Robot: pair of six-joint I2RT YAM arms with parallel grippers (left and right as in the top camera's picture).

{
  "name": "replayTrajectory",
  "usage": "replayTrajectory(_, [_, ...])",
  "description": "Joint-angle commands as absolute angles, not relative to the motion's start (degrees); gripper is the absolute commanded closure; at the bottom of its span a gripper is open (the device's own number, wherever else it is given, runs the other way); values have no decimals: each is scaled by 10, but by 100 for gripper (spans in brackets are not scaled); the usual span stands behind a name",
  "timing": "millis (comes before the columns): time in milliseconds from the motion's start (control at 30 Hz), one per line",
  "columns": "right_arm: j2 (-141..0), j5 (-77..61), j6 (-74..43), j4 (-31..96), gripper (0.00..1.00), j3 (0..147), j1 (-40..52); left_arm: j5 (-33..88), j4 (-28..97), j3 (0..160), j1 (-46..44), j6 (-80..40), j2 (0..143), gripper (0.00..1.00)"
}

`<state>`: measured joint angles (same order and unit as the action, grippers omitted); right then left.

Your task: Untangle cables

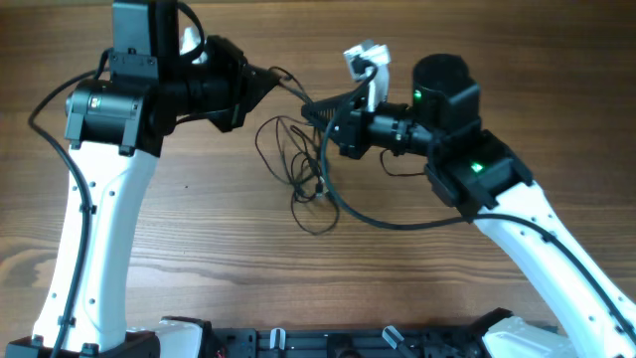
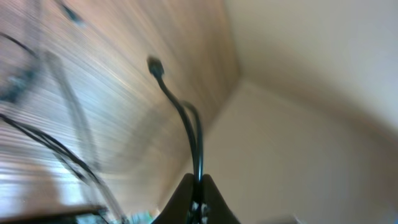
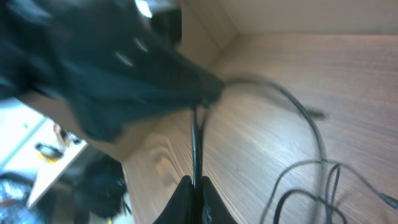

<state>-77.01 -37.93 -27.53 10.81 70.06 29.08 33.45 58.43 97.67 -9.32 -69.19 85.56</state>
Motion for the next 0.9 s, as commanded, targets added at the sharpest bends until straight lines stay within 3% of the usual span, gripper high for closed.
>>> replayTrajectory(0, [-705, -358, -424, 61, 96, 716, 274, 107, 610, 981, -92, -670, 844, 90])
replayTrajectory(33, [-693, -358, -494, 20, 96, 716, 270, 83, 613, 981, -92, -658, 845, 87])
replayTrajectory(67, [-686, -358, -538, -17, 95, 716, 270, 76, 618, 981, -92, -645, 845, 74])
replayTrajectory(133, [-678, -357, -621, -114, 96, 716, 269, 83, 625, 981, -92, -604, 845, 60])
replayTrajectory(167, [-677, -342, -653, -179, 96, 716, 269, 86, 631, 981, -92, -576, 845, 44])
replayTrajectory(200, [-677, -308, -648, -178, 96, 717, 269, 99, 631, 981, -92, -535, 845, 38])
replayTrajectory(267, [-682, -230, -666, -62, 96, 716, 269, 156, 633, 981, -92, -473, 845, 16])
replayTrajectory(300, [-689, -233, -682, -35, 96, 716, 269, 192, 630, 981, -92, -456, 845, 13])
replayTrajectory(333, [-700, -257, -694, -40, 96, 716, 269, 238, 628, 981, -92, -451, 845, 3])
replayTrajectory(533, [-715, -295, -690, -111, 96, 716, 271, 350, 650, 981, -92, -505, 845, 0])
replayTrajectory(867, [-719, -361, -690, -113, 95, 716, 288, 393, 618, 981, -93, -547, 845, 0])
